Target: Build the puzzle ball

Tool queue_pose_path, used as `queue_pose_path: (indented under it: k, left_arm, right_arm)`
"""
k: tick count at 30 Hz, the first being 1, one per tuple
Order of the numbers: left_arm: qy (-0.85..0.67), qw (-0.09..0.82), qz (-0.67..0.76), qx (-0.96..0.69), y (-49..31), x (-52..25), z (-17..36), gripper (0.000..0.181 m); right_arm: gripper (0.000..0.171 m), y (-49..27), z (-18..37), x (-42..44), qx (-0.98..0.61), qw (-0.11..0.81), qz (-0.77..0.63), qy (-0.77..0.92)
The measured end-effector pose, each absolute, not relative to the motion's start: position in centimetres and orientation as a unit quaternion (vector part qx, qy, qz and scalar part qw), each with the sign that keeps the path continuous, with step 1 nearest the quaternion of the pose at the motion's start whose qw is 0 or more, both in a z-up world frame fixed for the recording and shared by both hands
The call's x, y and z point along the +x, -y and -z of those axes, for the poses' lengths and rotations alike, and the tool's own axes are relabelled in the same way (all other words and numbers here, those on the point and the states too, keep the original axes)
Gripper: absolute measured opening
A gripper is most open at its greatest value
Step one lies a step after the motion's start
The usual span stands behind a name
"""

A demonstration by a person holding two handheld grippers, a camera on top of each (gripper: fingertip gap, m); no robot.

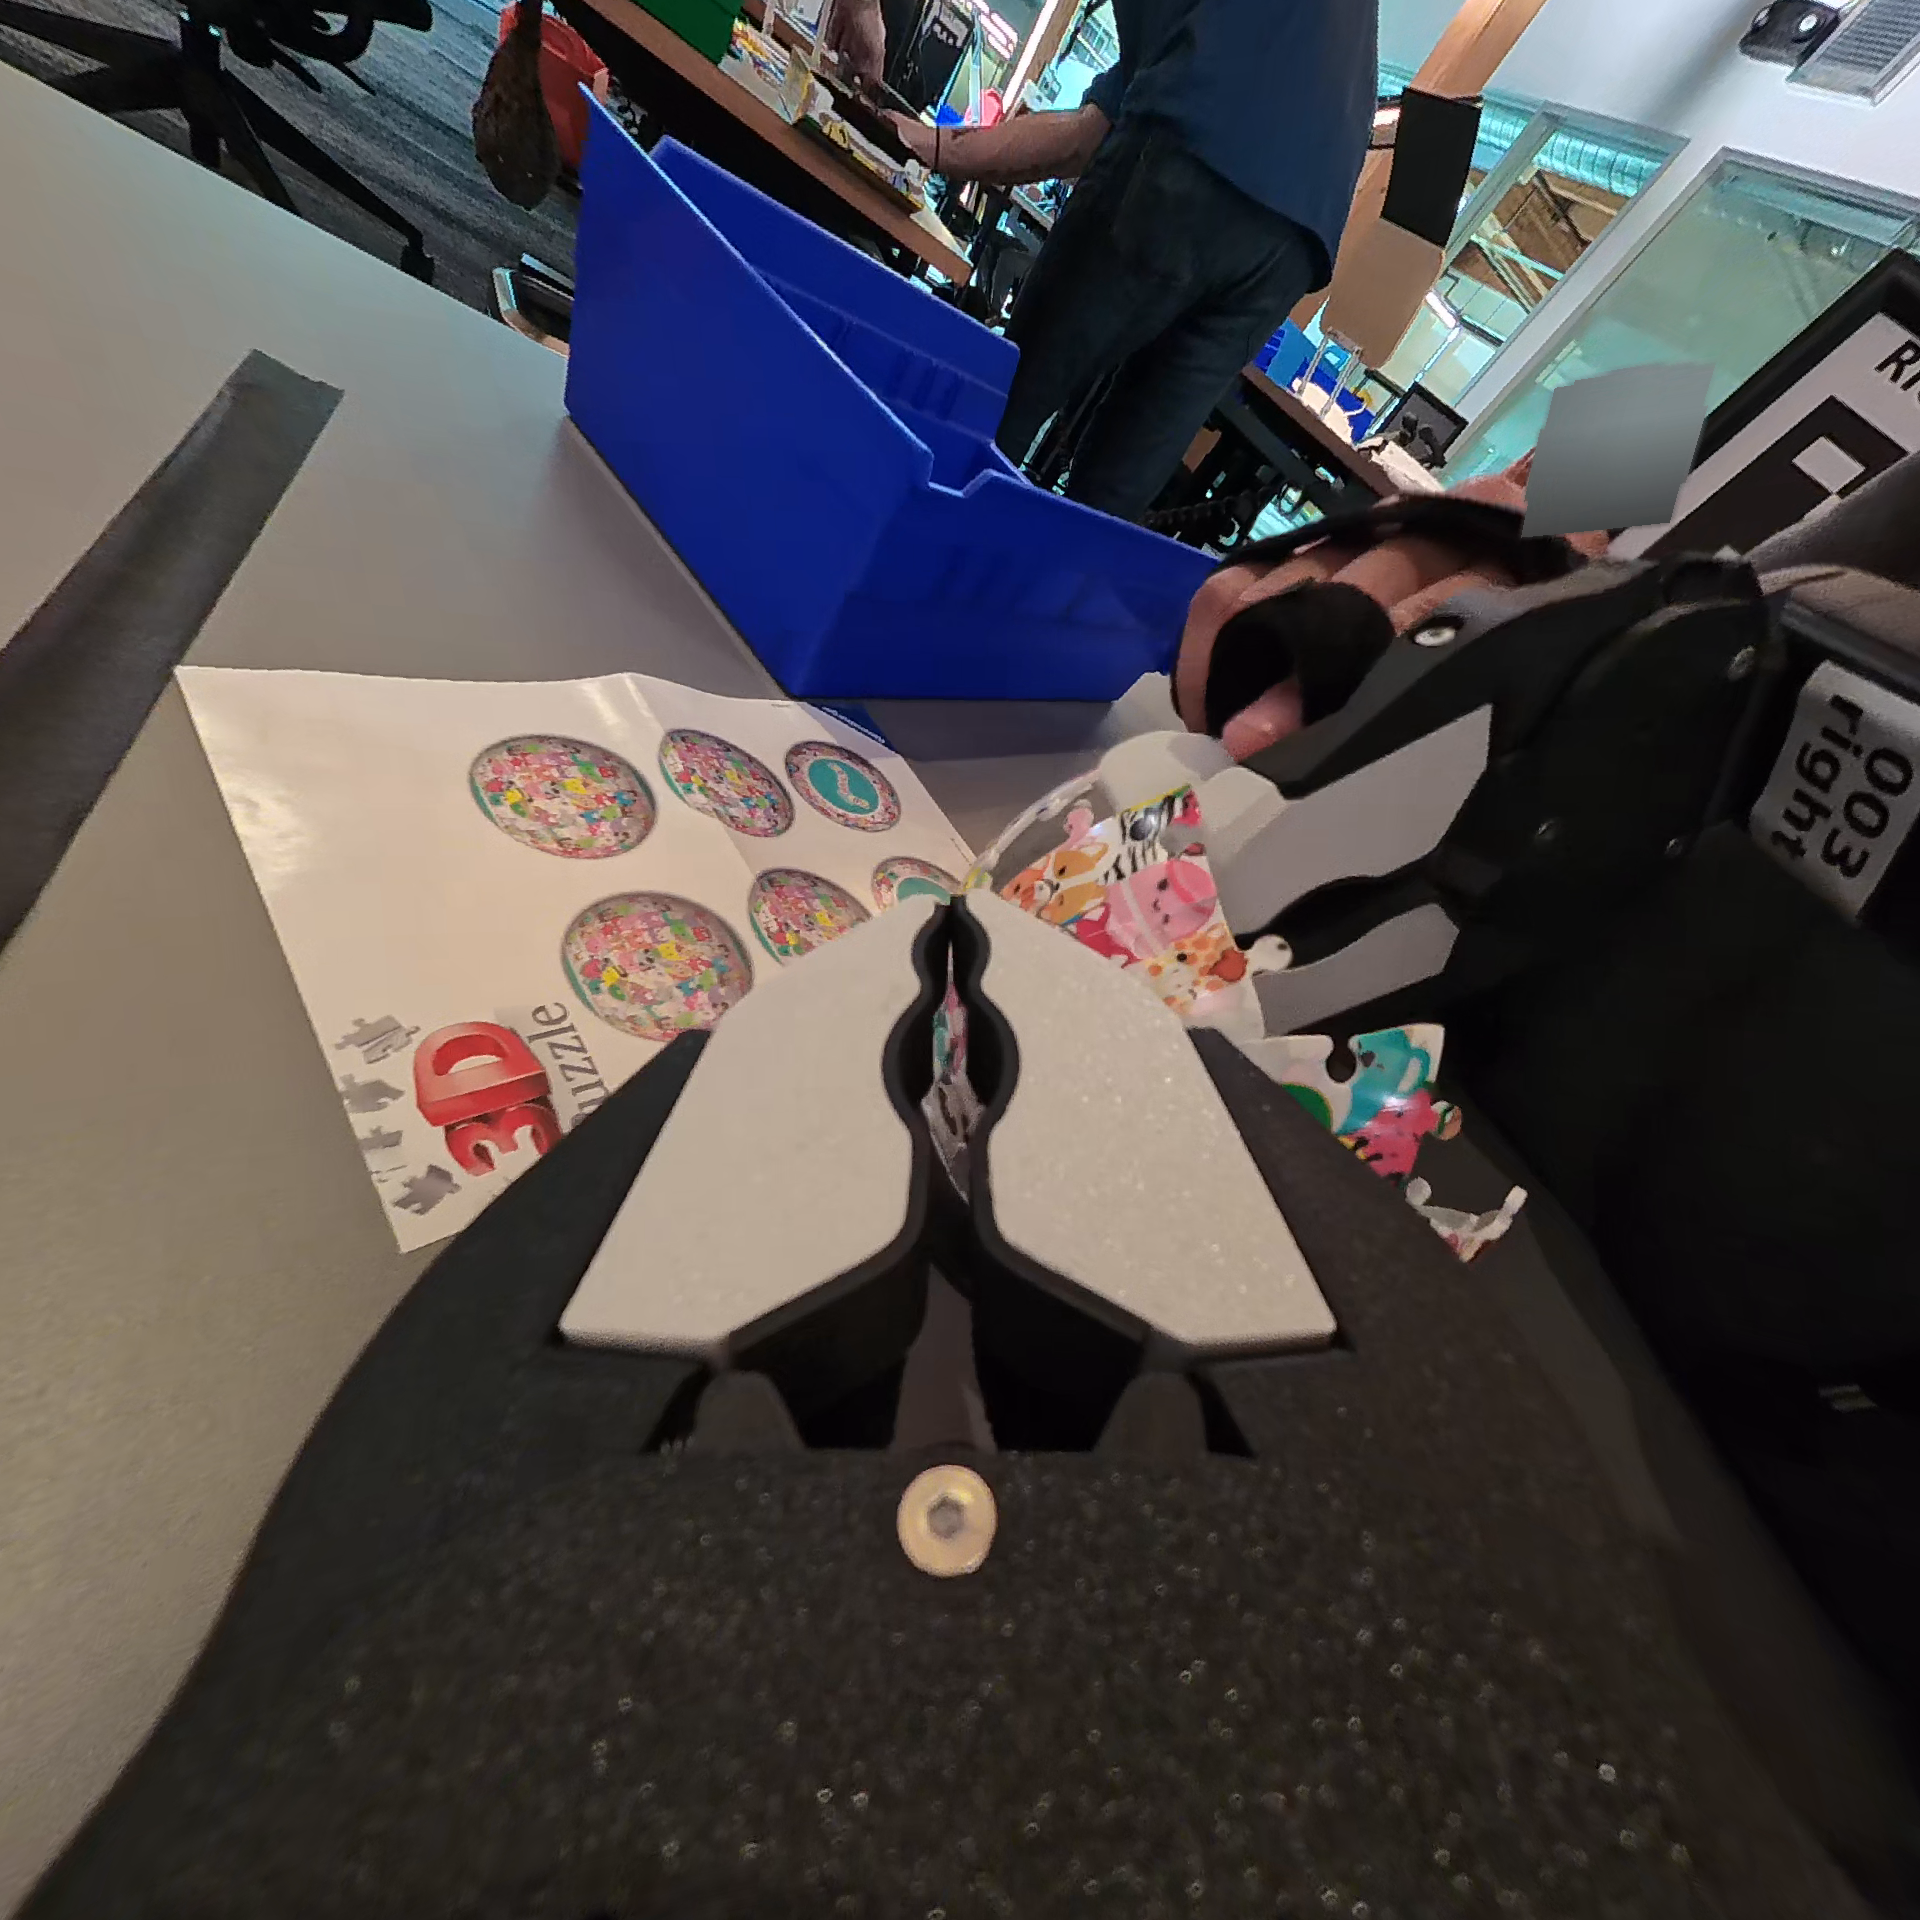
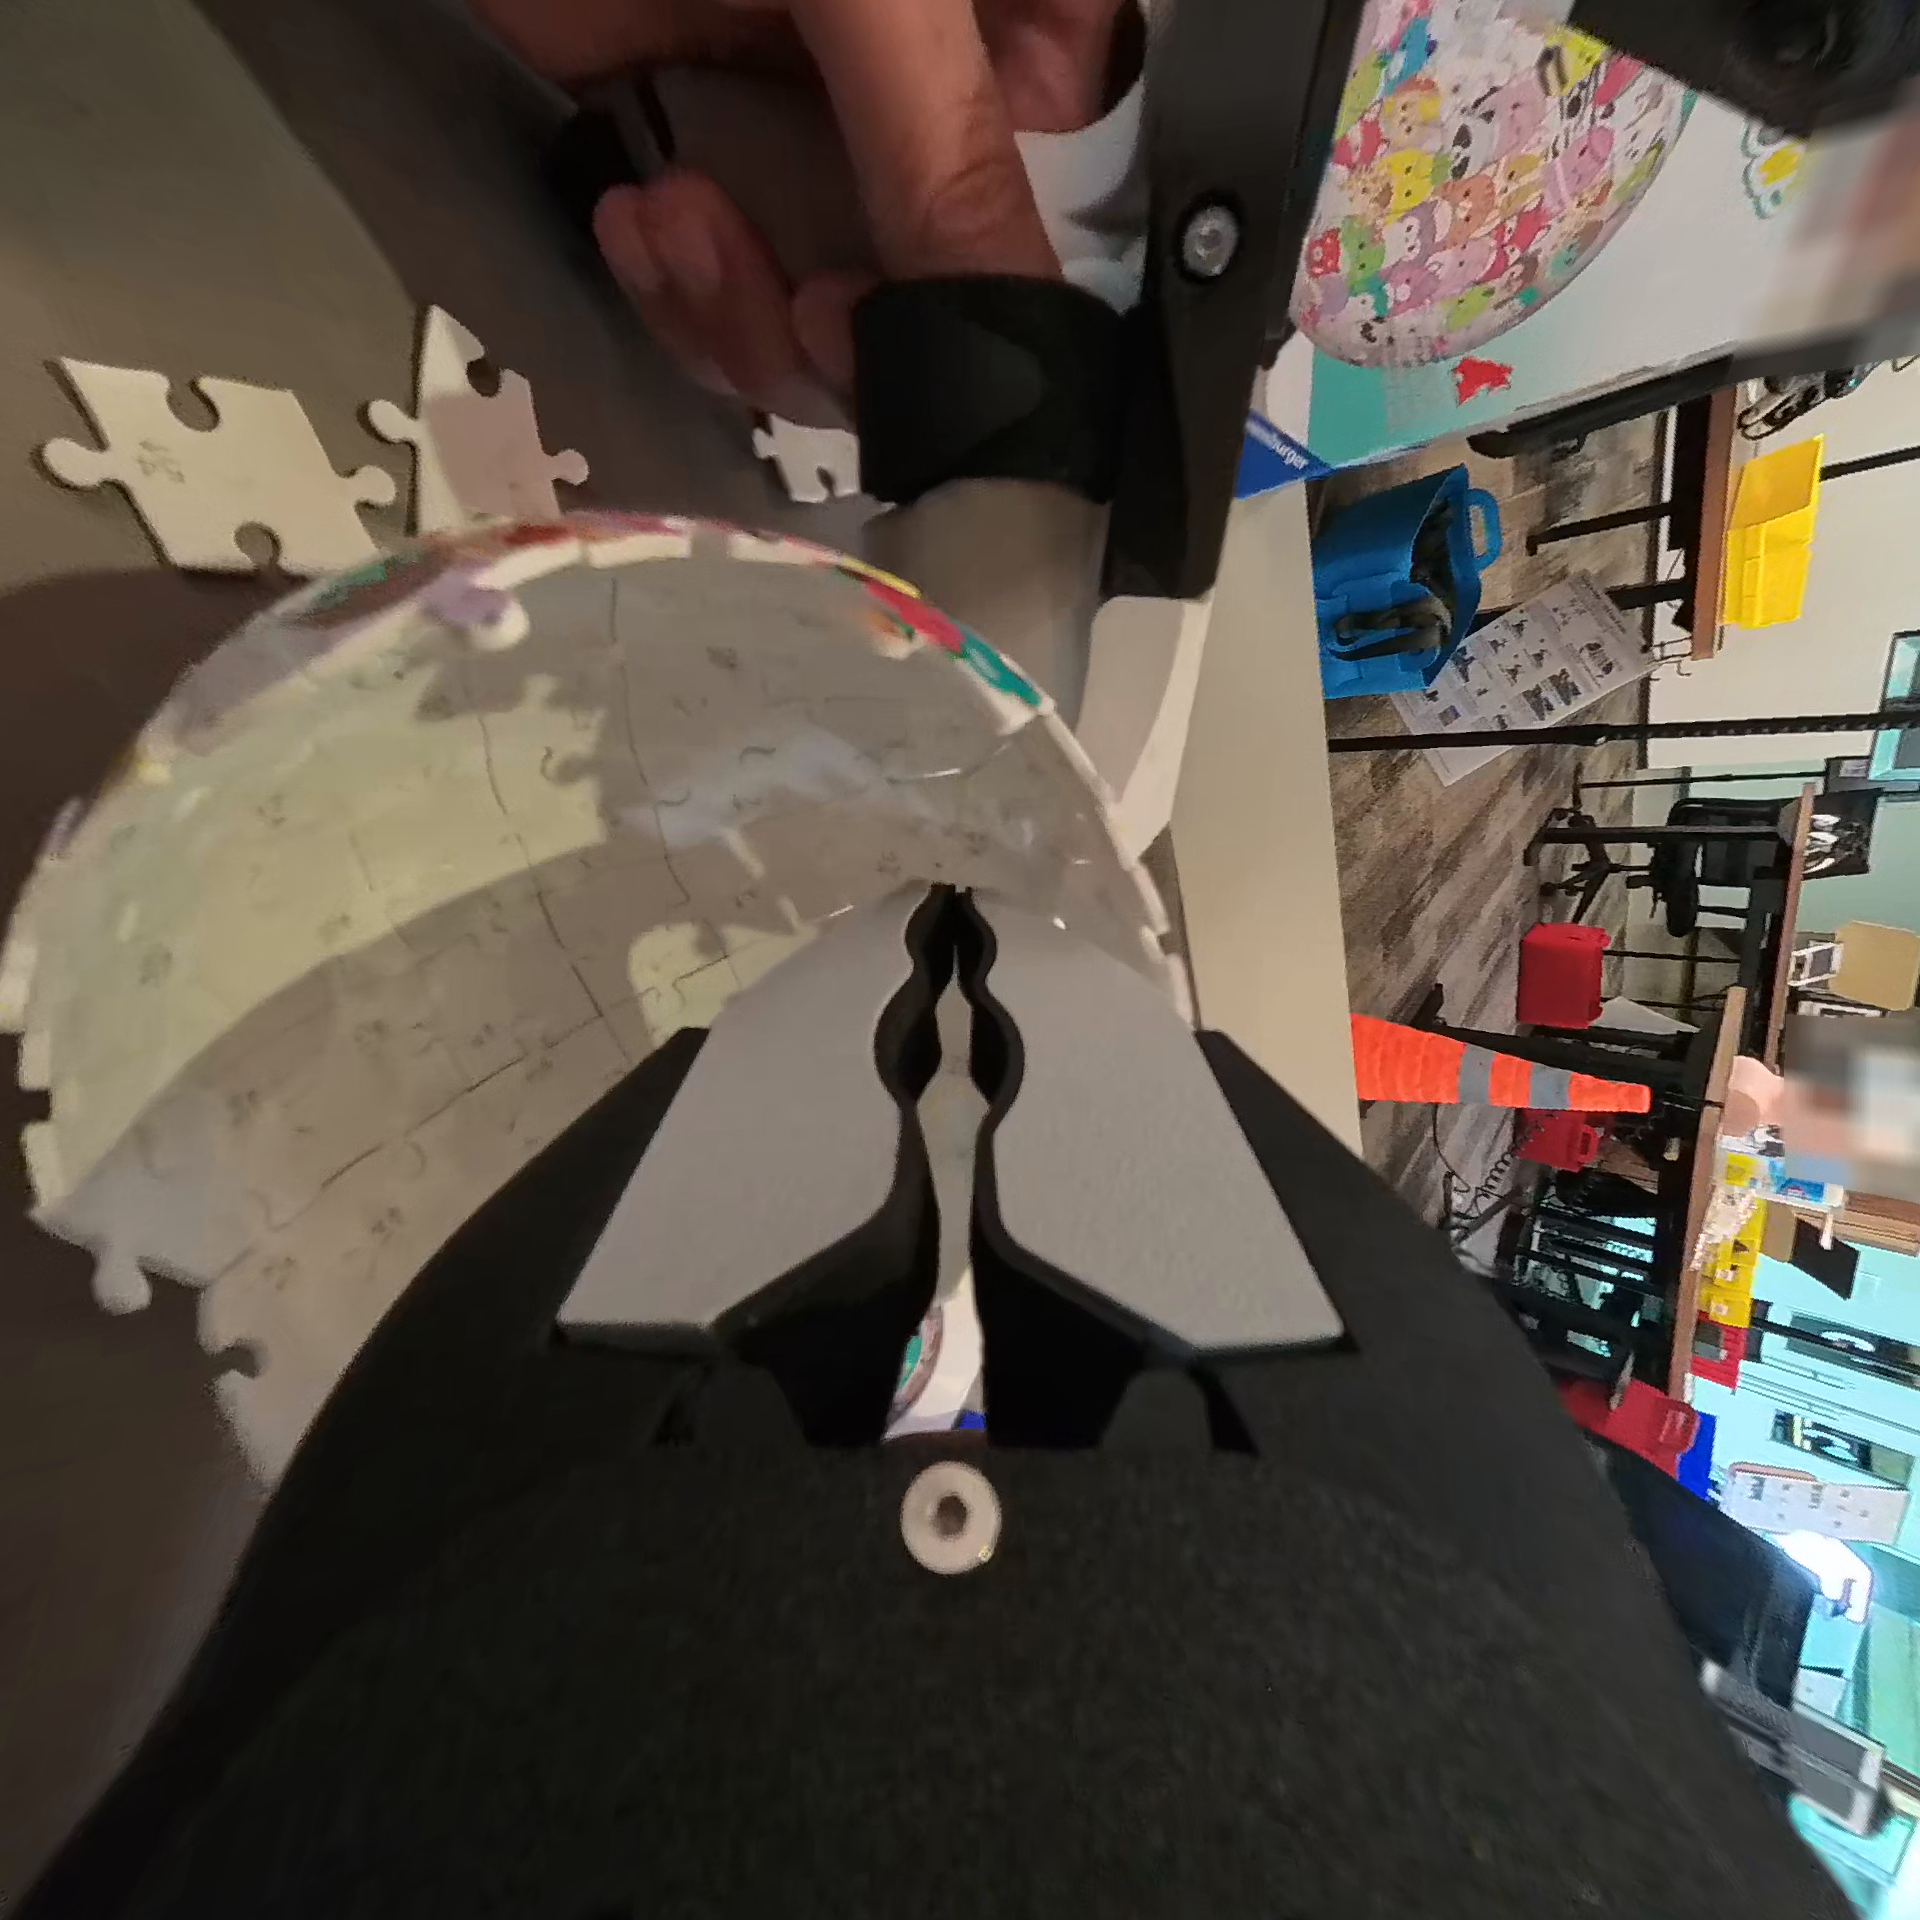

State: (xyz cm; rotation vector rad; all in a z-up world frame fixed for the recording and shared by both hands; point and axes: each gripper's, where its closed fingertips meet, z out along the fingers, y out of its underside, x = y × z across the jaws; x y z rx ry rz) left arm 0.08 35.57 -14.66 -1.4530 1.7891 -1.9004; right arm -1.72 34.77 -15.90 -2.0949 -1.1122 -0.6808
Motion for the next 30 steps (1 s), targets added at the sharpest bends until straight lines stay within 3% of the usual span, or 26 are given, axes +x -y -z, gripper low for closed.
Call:
queue_pose_path:
  k: [12,16,19,23,26,30]
  left_arm:
    - [-0.586,0.077,0.637,-0.496,-36.2,0.1,14.7,0.000]
    - [-0.577,0.076,0.637,-0.506,-36.6,0.2,14.8,0.000]
    - [-0.573,0.079,0.640,-0.506,-36.8,0.2,14.7,0.000]
    - [-0.568,0.085,0.641,-0.509,-37.1,0.2,14.5,0.000]
    - [-0.562,0.087,0.645,-0.511,-37.4,0.1,14.4,0.000]
    - [-0.559,0.087,0.647,-0.511,-37.6,0.1,14.3,0.000]
  right_arm:
    - [0.001,-33.3,12.3,-3.0,-0.738,0.381,0.342,0.441]
    - [0.020,-32.4,11.4,-3.2,-0.747,0.387,0.315,0.440]
    - [0.023,-32.7,9.7,-3.0,-0.763,0.392,0.247,0.451]
    - [0.045,-34.1,9.5,-0.8,-0.785,0.313,0.198,0.497]
    - [0.045,-34.8,11.5,-0.1,-0.785,0.247,0.176,0.540]
    - [0.038,-35.5,13.0,-0.7,-0.781,0.229,0.161,0.559]
